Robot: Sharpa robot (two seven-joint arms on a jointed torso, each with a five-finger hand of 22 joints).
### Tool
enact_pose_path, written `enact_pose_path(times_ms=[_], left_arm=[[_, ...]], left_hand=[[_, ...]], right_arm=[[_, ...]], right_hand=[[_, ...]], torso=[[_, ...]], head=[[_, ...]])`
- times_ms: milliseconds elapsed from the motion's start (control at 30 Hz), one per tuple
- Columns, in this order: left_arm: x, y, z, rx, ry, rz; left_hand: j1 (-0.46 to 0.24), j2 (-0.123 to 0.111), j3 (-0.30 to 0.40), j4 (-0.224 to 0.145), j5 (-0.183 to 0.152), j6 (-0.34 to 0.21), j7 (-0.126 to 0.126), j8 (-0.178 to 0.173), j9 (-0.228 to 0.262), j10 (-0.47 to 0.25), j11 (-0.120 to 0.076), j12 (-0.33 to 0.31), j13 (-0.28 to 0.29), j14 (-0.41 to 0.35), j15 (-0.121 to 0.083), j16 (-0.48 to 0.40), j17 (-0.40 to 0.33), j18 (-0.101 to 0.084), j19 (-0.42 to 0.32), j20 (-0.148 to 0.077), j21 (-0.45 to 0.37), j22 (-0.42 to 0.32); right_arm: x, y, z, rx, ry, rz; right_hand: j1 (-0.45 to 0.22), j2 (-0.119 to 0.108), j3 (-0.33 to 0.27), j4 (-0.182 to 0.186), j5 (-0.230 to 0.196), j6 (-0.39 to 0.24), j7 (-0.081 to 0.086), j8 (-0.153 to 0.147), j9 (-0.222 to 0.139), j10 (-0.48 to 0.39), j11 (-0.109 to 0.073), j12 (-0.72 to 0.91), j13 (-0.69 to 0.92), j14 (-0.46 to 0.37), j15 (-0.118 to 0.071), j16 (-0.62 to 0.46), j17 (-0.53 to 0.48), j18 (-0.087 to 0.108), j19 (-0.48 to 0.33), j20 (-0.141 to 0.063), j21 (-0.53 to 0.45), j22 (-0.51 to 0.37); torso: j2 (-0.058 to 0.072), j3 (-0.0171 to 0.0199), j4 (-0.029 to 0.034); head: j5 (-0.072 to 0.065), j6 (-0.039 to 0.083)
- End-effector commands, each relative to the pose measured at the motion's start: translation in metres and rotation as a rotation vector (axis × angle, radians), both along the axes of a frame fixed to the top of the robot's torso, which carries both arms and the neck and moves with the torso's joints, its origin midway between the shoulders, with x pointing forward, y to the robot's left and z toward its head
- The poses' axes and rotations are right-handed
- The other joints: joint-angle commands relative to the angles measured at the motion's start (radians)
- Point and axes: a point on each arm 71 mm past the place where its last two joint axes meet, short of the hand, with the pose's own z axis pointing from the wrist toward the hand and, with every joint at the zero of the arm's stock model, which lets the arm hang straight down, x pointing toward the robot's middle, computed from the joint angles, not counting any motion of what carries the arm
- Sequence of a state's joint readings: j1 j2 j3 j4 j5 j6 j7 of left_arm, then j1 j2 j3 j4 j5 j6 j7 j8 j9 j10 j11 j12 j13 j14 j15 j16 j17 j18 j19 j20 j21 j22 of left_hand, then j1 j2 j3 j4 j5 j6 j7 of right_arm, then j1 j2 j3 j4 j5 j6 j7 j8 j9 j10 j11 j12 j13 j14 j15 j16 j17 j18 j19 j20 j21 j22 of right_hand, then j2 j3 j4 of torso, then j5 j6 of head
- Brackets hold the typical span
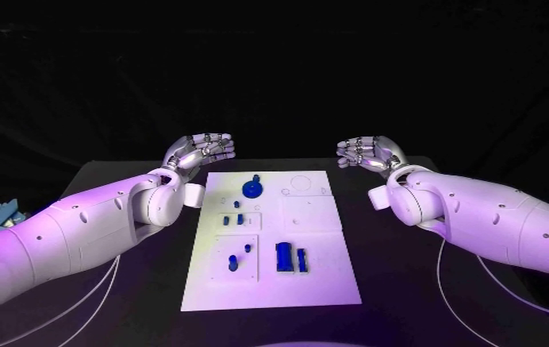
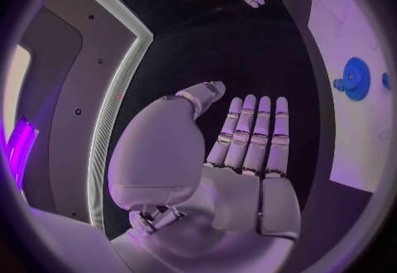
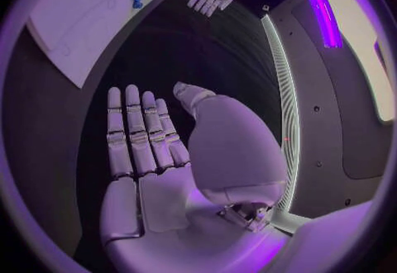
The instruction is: Assemble the parts on the task board
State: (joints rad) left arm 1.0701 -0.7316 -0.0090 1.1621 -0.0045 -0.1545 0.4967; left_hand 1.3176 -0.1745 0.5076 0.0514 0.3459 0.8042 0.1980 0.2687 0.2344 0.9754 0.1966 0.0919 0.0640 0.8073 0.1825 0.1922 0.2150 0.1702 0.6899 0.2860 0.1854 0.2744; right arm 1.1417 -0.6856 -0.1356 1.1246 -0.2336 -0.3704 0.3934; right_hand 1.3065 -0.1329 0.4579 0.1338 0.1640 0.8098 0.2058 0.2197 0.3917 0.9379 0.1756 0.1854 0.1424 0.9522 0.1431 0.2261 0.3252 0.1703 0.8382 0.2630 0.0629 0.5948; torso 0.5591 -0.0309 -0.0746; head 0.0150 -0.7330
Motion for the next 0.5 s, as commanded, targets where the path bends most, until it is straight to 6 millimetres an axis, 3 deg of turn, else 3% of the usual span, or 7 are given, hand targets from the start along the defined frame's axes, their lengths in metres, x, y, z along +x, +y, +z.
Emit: enact_pose_path(times_ms=[33, 167, 200, 333, 433, 467, 500], left_arm=[[0.002, 0.002, 0.000, -0.037, -0.027, 0.046], [0.003, 0.001, -0.002, -0.038, -0.026, 0.053], [0.002, 0.000, -0.003, -0.012, -0.003, 0.025], [0.000, -0.002, -0.003, -0.008, -0.003, 0.031], [-0.003, -0.008, -0.001, 0.001, -0.003, 0.046], [-0.004, -0.009, -0.001, 0.003, -0.003, 0.048], [-0.005, -0.011, 0.000, 0.007, -0.003, 0.054]], left_hand=[[0.010, 0.002, 0.000, 0.008, -0.003, -0.001, -0.007, -0.005, -0.002, -0.008, 0.001, -0.007, -0.001, -0.007, 0.000, -0.007, -0.002, -0.011, -0.003, 0.004, -0.008, -0.003], [0.010, 0.003, 0.000, 0.009, -0.003, -0.001, -0.008, -0.006, -0.003, -0.009, 0.002, -0.009, -0.001, -0.007, 0.000, -0.009, -0.003, -0.011, -0.002, 0.004, -0.010, -0.005], [-0.395, 0.174, -0.508, -0.051, -0.346, -0.804, -0.198, -0.269, -0.234, -0.975, -0.197, -0.092, -0.064, -0.807, -0.183, -0.192, -0.215, -0.170, -0.690, -0.286, -0.185, -0.274], [-0.499, 0.174, -0.508, -0.051, -0.346, -0.804, -0.198, -0.269, -0.234, -0.975, -0.197, -0.092, -0.064, -0.807, -0.183, -0.192, -0.215, -0.170, -0.690, -0.286, -0.185, -0.274], [-0.603, 0.174, -0.508, -0.051, -0.346, -0.804, -0.198, -0.269, -0.234, -0.975, -0.197, -0.092, -0.064, -0.807, -0.183, -0.192, -0.215, -0.170, -0.690, -0.286, -0.185, -0.274], [-0.612, 0.174, -0.508, -0.051, -0.346, -0.804, -0.198, -0.269, -0.234, -0.975, -0.197, -0.092, -0.064, -0.807, -0.183, -0.192, -0.215, -0.170, -0.690, -0.286, -0.185, -0.274], [-1.318, 0.174, -0.508, -0.051, -0.346, -0.804, -0.198, -0.269, -0.234, -0.975, -0.197, -0.092, -0.064, -0.807, -0.183, -0.192, -0.215, -0.170, -0.690, -0.286, -0.185, -0.274]], right_arm=[[0.002, 0.004, 0.001, 0.092, -0.012, 0.036], [0.002, 0.008, 0.000, 0.098, -0.012, 0.045], [0.002, 0.004, -0.001, 0.041, -0.002, 0.009], [0.000, 0.007, 0.000, 0.052, -0.005, 0.001], [-0.006, 0.013, 0.002, 0.077, -0.012, -0.016], [-0.007, 0.014, 0.002, 0.082, -0.013, -0.020], [-0.009, 0.017, 0.003, 0.092, -0.016, -0.027]], right_hand=[[-0.004, 0.011, -0.009, -0.001, -0.001, 0.008, 0.012, -0.009, -0.007, 0.007, 0.002, -0.011, -0.024, 0.004, 0.003, -0.017, -0.016, 0.013, -0.005, -0.001, -0.001, -0.037], [-0.005, 0.014, -0.011, -0.002, 0.000, 0.011, 0.014, -0.011, -0.009, 0.010, 0.003, -0.014, -0.031, 0.007, 0.004, -0.021, -0.021, 0.013, -0.004, 0.000, -0.001, -0.050], [-0.397, 0.133, -0.458, -0.134, -0.164, -0.810, -0.206, -0.220, -0.392, -0.938, -0.176, -0.185, -0.142, -0.952, -0.143, -0.226, -0.325, -0.170, -0.838, -0.263, -0.063, -0.595], [-0.506, 0.133, -0.458, -0.134, -0.164, -0.810, -0.206, -0.220, -0.392, -0.938, -0.176, -0.185, -0.142, -0.952, -0.143, -0.226, -0.325, -0.170, -0.838, -0.263, -0.063, -0.595], [-0.606, 0.133, -0.458, -0.134, -0.164, -0.810, -0.206, -0.220, -0.392, -0.938, -0.176, -0.185, -0.142, -0.952, -0.143, -0.226, -0.325, -0.170, -0.838, -0.263, -0.063, -0.595], [-1.307, 0.133, -0.458, -0.134, -0.164, -0.810, -0.206, -0.220, -0.392, -0.938, -0.176, -0.185, -0.142, -0.952, -0.143, -0.226, -0.325, -0.170, -0.838, -0.263, -0.063, -0.595], [-1.307, 0.133, -0.458, -0.134, -0.164, -0.810, -0.206, -0.220, -0.392, -0.938, -0.176, -0.185, -0.142, -0.952, -0.143, -0.226, -0.325, -0.170, -0.838, -0.263, -0.063, -0.595]], torso=[[-0.007, 0.0034, -0.0001], [-0.006, 0.0101, -0.0012], [-0.005, 0.0037, -0.0005], [-0.006, 0.0058, 0.0053], [-0.007, 0.0104, 0.0180], [-0.008, 0.0112, 0.0204], [-0.008, 0.0131, 0.0256]], head=[[0.008, 0.006], [0.015, 0.007], [0.010, 0.006], [0.008, 0.016], [0.004, 0.037], [0.003, 0.041], [0.001, 0.050]])
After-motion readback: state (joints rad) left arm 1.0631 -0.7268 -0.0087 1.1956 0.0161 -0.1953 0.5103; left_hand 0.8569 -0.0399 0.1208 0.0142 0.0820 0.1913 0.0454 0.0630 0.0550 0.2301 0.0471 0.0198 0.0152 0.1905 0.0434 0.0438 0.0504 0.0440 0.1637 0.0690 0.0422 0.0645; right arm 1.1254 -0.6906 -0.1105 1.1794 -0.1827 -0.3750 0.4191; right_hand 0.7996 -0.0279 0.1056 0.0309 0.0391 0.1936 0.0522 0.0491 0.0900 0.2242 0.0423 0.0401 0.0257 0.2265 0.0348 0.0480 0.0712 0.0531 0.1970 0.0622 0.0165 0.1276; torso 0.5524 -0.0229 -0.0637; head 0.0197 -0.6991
